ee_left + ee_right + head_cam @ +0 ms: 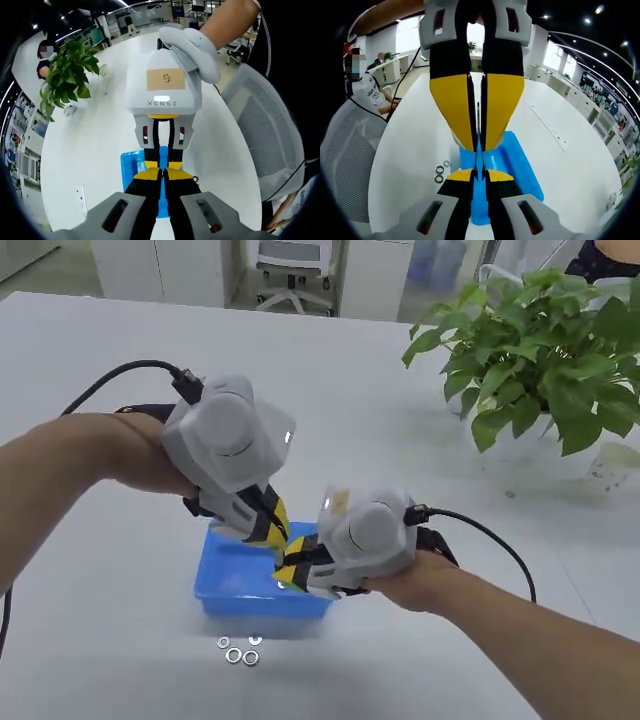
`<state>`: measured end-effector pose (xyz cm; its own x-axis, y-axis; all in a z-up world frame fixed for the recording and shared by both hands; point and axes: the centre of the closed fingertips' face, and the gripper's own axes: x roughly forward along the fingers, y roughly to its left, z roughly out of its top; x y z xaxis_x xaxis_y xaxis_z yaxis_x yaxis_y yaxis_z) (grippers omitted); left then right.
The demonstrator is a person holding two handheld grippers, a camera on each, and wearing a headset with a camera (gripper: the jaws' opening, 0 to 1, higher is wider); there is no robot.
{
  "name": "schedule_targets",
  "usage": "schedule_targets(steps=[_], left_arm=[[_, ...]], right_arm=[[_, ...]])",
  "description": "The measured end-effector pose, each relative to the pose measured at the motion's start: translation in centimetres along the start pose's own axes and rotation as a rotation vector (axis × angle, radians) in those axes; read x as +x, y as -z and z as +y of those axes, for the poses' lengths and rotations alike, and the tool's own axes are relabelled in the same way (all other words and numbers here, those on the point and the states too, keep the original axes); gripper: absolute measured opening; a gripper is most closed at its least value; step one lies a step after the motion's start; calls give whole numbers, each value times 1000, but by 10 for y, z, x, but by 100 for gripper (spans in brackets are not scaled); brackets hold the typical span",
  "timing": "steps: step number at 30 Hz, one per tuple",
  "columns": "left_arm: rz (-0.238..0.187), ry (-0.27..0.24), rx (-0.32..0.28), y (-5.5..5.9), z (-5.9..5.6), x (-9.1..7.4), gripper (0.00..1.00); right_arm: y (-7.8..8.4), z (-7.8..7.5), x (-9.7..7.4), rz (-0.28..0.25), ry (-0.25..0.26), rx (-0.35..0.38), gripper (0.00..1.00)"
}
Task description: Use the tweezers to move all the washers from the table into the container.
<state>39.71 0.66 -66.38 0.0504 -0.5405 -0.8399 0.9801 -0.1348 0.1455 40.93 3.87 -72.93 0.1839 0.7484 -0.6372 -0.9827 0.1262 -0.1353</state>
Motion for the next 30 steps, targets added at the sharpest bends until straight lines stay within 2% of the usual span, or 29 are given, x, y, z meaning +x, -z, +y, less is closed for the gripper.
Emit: schedule_targets(steps=[12,22,30], left_arm=[[8,-2,-8,-3,-20,-6,6],[18,5,-18,1,-40,-4,6],[18,3,-30,8,-48,0,6]], right_arm=[[-5,18,-3,-6,-5,-9,10],[-2,40,0,2,-25,-18,10],[0,50,5,11,-39,-18,10]])
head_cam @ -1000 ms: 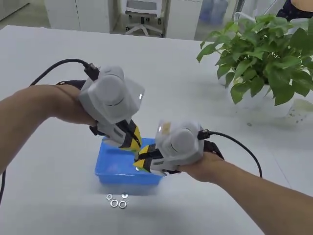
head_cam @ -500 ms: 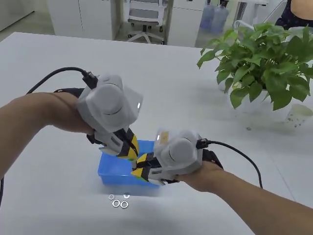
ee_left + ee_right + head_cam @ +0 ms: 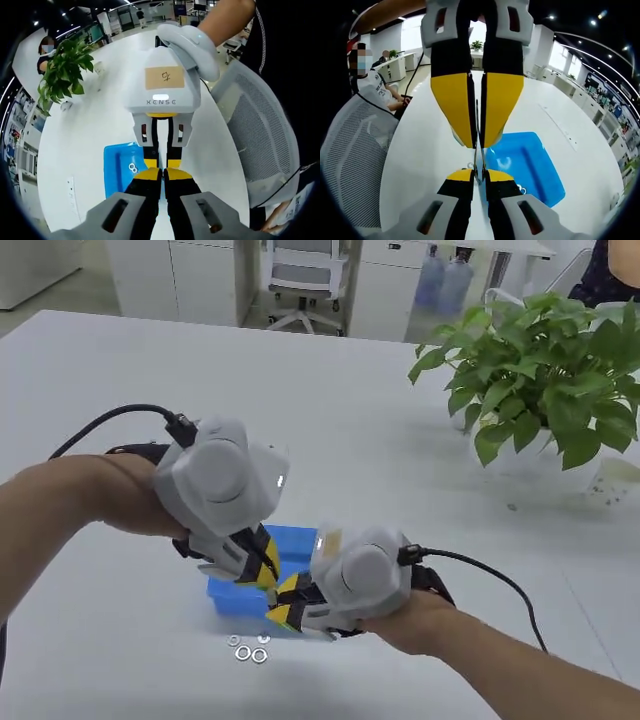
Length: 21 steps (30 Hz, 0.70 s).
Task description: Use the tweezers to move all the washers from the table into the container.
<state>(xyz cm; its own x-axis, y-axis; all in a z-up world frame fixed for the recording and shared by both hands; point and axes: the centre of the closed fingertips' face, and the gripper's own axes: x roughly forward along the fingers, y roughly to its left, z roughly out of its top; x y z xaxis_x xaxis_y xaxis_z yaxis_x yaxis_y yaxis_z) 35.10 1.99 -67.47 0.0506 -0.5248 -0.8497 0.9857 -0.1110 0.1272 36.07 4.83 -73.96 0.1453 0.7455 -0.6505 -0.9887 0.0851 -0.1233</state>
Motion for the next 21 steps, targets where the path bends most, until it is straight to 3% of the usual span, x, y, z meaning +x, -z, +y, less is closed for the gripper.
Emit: schedule_targets(steps=[21], left_arm=[[-3,12,-54,23,-25,18,6]], right_arm=[[15,24,25,19,-49,3,11]])
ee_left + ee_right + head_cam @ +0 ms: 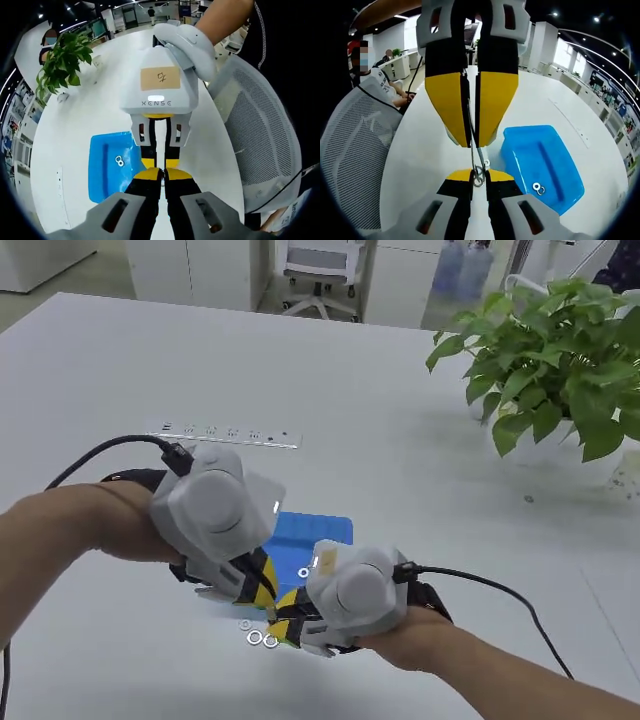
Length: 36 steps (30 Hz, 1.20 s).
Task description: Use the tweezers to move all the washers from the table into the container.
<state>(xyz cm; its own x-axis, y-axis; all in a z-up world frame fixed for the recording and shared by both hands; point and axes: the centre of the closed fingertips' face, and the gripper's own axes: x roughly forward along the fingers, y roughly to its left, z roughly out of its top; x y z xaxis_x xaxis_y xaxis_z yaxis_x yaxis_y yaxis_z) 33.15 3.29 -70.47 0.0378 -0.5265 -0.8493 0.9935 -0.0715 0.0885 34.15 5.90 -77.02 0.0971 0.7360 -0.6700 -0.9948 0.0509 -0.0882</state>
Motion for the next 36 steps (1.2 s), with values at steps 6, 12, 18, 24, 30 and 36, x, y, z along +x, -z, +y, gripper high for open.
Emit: schedule_targets(steps=[6,12,18,24,30,36], left_arm=[[0,9,-18,7,-3,5,6],[0,19,-29,10,-5,9,6],[2,26,-36,13,-4,12,6],[-7,30,-49,14,-2,12,6],[-9,32,-53,13,-1,12,6],[-2,37,-53,15,-1,14,6]], right_arm=[[4,5,7,7,-17,2,11],[8,7,12,9,-32,9,11],[11,7,16,11,-40,13,11],[12,6,17,8,-44,23,12],[13,6,18,7,-45,26,12],[15,8,19,6,-49,32,12]])
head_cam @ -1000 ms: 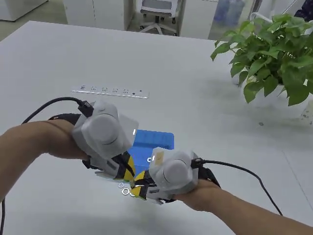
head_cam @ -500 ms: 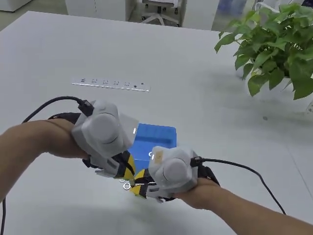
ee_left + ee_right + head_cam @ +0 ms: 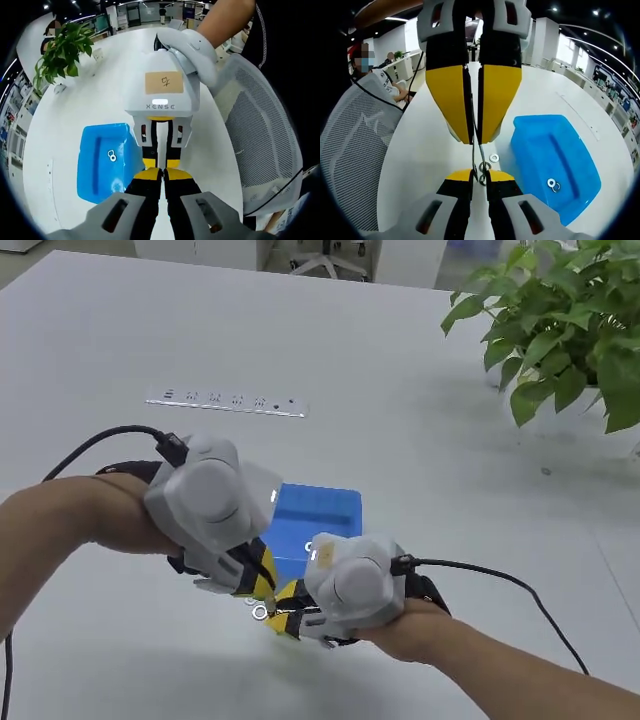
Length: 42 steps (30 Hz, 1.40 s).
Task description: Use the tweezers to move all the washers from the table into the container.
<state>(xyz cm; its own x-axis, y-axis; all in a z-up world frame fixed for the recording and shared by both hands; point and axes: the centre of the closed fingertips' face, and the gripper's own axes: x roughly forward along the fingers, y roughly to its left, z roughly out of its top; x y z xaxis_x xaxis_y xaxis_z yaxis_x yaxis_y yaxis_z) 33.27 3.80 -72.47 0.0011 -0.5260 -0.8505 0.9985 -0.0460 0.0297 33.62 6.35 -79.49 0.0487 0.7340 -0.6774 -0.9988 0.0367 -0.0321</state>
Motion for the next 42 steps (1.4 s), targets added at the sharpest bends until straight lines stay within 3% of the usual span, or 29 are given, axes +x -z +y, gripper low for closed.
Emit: schedule_targets(steps=[13,19,42], left_arm=[[-8,-12,-11,0,7,0,6],[-7,-9,-16,3,3,-1,6],[-23,-15,-11,-2,5,3,6]], right_arm=[[-1,0,-3,-6,11,-5,14],[-1,4,-4,-4,5,-23,16],[-3,0,-6,-2,2,17,9]])
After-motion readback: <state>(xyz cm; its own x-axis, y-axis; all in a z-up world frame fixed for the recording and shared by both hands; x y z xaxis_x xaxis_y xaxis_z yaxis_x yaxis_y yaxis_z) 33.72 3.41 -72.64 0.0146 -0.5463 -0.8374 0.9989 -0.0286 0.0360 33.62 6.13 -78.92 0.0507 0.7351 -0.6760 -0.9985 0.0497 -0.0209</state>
